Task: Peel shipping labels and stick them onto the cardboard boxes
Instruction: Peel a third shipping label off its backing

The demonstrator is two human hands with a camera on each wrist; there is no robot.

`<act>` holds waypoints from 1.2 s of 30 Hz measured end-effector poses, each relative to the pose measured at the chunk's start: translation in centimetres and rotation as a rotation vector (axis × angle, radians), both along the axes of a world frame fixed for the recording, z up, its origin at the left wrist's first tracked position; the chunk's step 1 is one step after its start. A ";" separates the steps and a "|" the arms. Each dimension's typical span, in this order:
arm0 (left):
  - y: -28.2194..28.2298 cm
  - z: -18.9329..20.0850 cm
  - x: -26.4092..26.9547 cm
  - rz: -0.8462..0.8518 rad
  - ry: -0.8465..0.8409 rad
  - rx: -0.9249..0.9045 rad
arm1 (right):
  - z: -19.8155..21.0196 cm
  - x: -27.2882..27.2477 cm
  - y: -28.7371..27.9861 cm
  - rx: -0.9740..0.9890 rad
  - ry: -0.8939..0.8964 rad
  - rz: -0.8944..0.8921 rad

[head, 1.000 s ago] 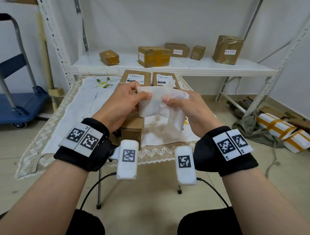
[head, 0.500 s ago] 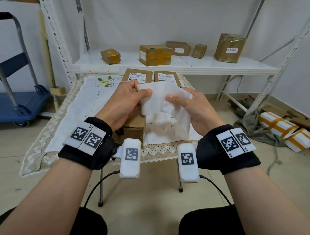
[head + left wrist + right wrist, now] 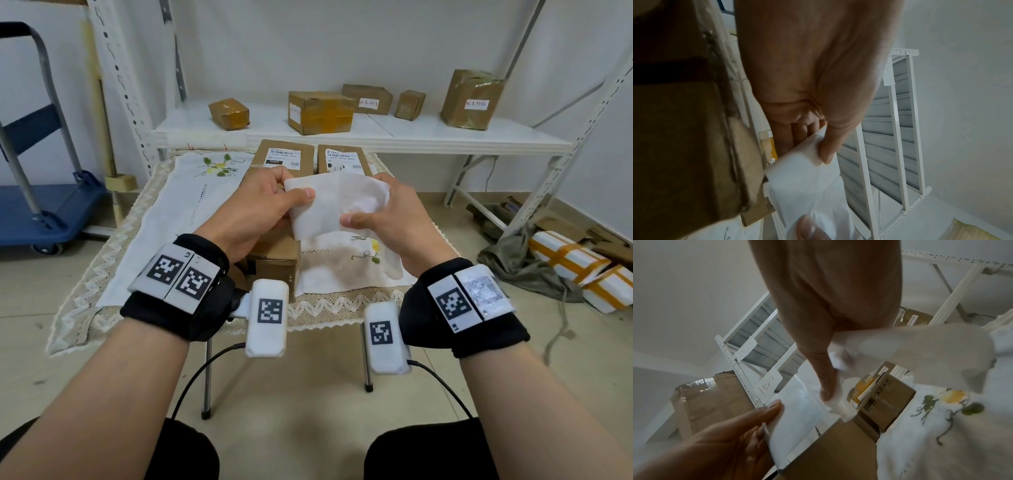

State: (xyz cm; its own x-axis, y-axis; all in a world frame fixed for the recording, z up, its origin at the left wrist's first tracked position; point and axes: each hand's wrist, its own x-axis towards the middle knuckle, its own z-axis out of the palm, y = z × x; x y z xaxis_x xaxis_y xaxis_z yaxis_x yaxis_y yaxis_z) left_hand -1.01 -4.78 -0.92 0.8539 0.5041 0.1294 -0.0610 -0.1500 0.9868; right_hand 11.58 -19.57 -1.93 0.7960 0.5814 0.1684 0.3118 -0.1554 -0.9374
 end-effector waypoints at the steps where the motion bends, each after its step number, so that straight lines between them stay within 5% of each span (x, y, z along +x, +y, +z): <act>1: 0.0 0.0 0.0 0.001 0.007 0.001 | 0.0 0.0 0.0 -0.014 -0.026 -0.014; 18: -0.3 0.2 -0.1 -0.001 0.050 0.023 | -0.3 0.6 0.0 -0.114 -0.208 -0.133; 28: -0.8 0.3 0.0 0.041 0.060 0.025 | -0.3 -0.3 0.0 0.098 -0.103 -0.022; 36: -0.9 0.1 0.2 0.033 0.017 0.009 | -0.1 -0.2 0.0 0.069 0.005 -0.037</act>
